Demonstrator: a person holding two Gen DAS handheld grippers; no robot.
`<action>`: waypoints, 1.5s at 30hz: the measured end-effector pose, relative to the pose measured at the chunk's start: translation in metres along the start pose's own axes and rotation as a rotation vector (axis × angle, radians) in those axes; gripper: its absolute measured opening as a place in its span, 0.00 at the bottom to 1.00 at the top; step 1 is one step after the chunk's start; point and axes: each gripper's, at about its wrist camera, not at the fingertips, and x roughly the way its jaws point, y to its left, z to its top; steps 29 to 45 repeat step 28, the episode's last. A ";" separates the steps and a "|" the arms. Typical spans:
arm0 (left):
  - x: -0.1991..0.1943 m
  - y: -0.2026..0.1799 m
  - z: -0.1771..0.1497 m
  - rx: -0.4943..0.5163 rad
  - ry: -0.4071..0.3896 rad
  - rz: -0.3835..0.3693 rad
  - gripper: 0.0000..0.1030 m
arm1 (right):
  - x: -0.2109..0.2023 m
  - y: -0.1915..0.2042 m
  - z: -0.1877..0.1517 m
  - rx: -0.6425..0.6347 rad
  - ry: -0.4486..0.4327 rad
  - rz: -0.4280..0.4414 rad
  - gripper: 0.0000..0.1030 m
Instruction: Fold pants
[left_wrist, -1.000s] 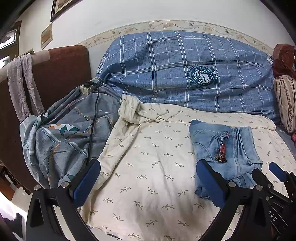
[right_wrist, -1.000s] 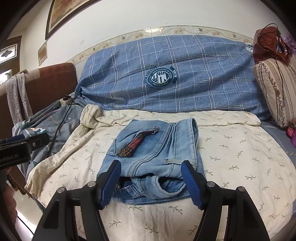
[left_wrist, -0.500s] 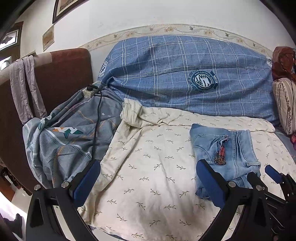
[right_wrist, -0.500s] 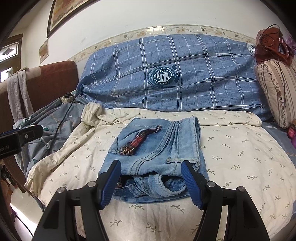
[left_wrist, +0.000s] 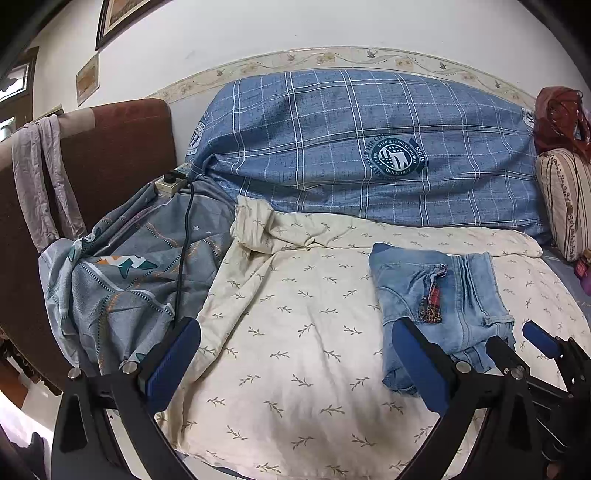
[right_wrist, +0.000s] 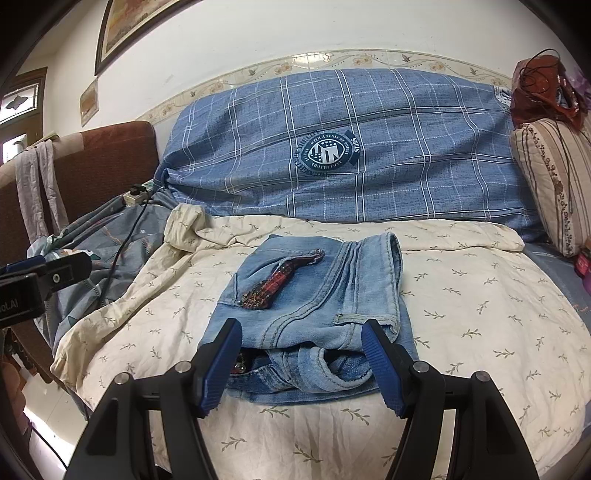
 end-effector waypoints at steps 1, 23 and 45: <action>0.000 0.000 0.000 -0.001 0.003 -0.003 1.00 | 0.000 0.000 0.000 0.000 0.000 -0.001 0.68; 0.006 -0.003 0.010 0.014 -0.004 -0.056 1.00 | 0.023 -0.014 0.026 0.069 -0.037 0.009 0.68; 0.018 -0.009 0.011 0.011 0.019 -0.065 1.00 | 0.026 -0.015 0.025 0.065 -0.030 0.015 0.68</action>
